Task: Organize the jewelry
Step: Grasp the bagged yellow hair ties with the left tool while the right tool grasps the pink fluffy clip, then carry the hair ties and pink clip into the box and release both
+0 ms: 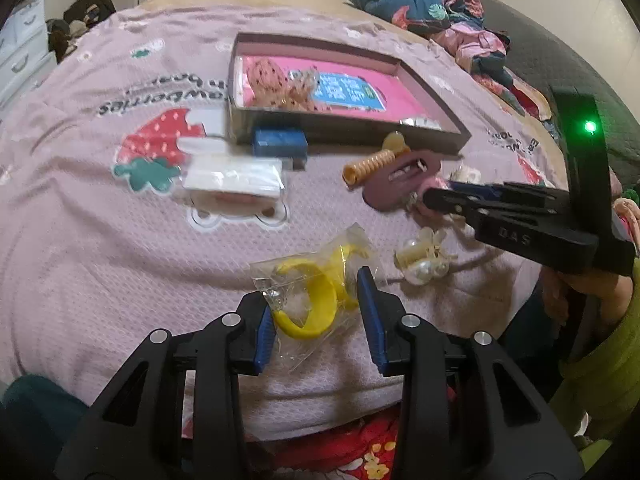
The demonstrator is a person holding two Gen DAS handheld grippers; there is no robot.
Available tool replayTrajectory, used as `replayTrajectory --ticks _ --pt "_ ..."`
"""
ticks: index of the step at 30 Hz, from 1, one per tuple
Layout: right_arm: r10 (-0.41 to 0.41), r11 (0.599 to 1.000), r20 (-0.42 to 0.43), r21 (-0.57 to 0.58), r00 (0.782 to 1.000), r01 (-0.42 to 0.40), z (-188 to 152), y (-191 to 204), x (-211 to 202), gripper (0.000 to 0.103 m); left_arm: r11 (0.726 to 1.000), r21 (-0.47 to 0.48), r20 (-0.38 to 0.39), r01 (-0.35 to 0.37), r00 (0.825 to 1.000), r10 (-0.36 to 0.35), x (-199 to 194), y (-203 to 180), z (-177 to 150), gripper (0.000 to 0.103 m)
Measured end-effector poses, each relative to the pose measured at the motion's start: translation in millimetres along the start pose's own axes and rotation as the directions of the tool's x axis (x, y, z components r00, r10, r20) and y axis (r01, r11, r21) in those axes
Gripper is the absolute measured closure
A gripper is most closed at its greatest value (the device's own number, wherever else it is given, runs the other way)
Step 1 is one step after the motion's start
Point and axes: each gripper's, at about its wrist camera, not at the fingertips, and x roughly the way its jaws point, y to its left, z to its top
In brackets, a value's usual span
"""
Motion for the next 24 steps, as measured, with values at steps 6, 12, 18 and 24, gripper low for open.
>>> replayTrajectory --ticks 6,12,18,24 --pt "0.019 1.000 0.009 -0.004 1.000 -0.019 0 1 -9 0.083 1.000 -0.009 0.018 -0.007 1.000 0.007 -6 3 7 0.074" --pt "0.027 0.999 0.006 0.017 1.000 -0.027 -9 0 -6 0.084 1.000 -0.013 0.023 -0.006 1.000 0.006 -10 4 10 0.074" --pt "0.048 0.999 0.058 0.017 0.997 -0.049 -6 -1 -27 0.085 1.000 -0.009 0.052 -0.009 0.999 0.010 -17 5 21 0.074" --pt "0.052 0.999 0.133 0.008 0.990 -0.054 7 -2 -56 0.085 1.000 -0.013 0.098 -0.018 0.995 0.020 -26 8 43 0.074"
